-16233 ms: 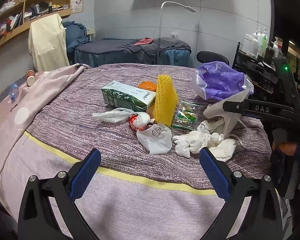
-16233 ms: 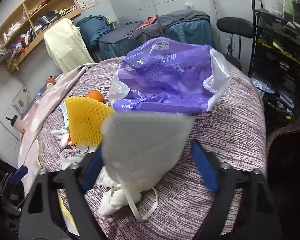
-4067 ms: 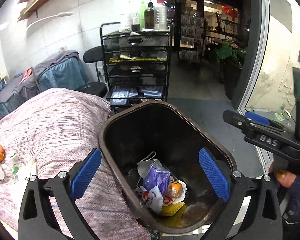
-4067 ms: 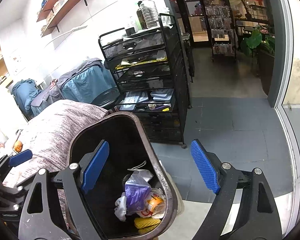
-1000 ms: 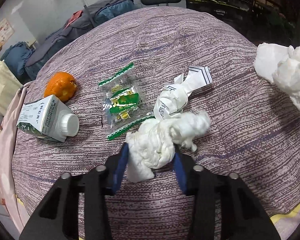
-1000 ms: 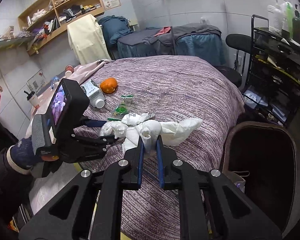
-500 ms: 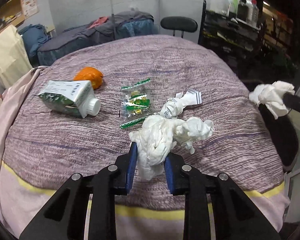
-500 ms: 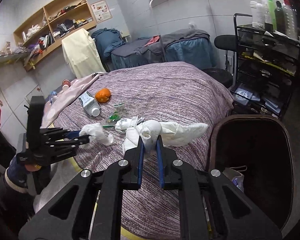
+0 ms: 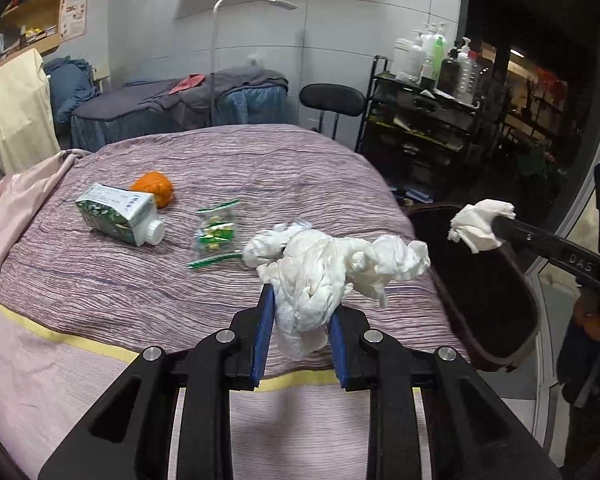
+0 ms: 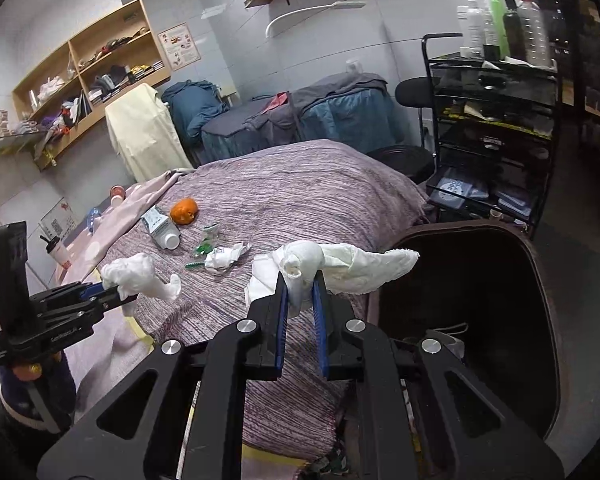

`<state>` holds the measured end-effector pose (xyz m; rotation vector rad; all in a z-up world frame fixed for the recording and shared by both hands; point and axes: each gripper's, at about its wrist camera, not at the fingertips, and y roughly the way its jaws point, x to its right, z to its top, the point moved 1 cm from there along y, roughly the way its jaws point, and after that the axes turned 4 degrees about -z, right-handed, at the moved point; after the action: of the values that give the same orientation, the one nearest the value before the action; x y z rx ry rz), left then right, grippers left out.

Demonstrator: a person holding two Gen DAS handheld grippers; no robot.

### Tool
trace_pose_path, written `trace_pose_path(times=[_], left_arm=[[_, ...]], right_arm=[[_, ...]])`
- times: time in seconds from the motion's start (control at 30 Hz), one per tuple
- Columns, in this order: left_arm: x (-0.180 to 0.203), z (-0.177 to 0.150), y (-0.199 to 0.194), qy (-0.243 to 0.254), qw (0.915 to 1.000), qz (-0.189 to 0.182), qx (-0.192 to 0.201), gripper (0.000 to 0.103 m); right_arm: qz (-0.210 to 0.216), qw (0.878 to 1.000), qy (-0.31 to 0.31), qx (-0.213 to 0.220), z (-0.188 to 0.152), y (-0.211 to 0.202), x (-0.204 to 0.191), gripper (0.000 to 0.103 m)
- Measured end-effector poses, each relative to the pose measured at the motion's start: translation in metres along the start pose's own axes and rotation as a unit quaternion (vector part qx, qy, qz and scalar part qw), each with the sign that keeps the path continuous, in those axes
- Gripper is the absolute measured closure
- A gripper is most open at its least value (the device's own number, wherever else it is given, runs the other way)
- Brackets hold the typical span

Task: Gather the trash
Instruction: 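Carry the tissues into the brown bin and open the right tool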

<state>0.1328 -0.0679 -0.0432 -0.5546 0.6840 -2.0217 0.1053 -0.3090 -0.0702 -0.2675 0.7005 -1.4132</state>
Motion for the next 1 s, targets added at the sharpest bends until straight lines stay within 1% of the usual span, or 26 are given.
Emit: trace_pose_path(times=[0.17, 0.4, 0.63, 0.83, 0.87, 0.93, 0.97, 1.0], left_arm=[[0.024, 0.001, 0.001, 0.009, 0.9998, -0.019, 0.005, 0.078], [0.056, 0.004, 0.008, 0.027, 0.9985, -0.047, 0.005, 0.078], [0.082, 0.006, 0.016, 0.041, 0.9967, -0.069, 0.001, 0.078], [0.104, 0.010, 0.026, 0.055, 0.9945, -0.089, -0.007, 0.078], [0.108, 0.010, 0.028, 0.057, 0.9941, -0.091, -0.008, 0.078], [0.115, 0.011, 0.032, 0.064, 0.9932, -0.097, -0.012, 0.078], [0.118, 0.010, 0.034, 0.065, 0.9928, -0.099, -0.014, 0.078], [0.121, 0.010, 0.036, 0.067, 0.9923, -0.102, -0.017, 0.078]], right_arm=[[-0.018, 1.000, 0.016, 0.007, -0.005, -0.011, 0.020, 0.090], [-0.050, 0.998, 0.040, 0.004, -0.014, -0.017, 0.051, 0.090], [-0.088, 0.993, 0.074, -0.021, -0.032, -0.006, 0.088, 0.090], [-0.116, 0.987, 0.105, -0.044, -0.049, 0.010, 0.114, 0.089], [-0.119, 0.985, 0.110, -0.050, -0.052, 0.013, 0.118, 0.085], [-0.130, 0.983, 0.115, -0.058, -0.057, 0.017, 0.123, 0.064], [-0.139, 0.981, 0.121, -0.056, -0.060, 0.018, 0.126, 0.045], [-0.143, 0.980, 0.124, -0.055, -0.062, 0.018, 0.128, 0.039]])
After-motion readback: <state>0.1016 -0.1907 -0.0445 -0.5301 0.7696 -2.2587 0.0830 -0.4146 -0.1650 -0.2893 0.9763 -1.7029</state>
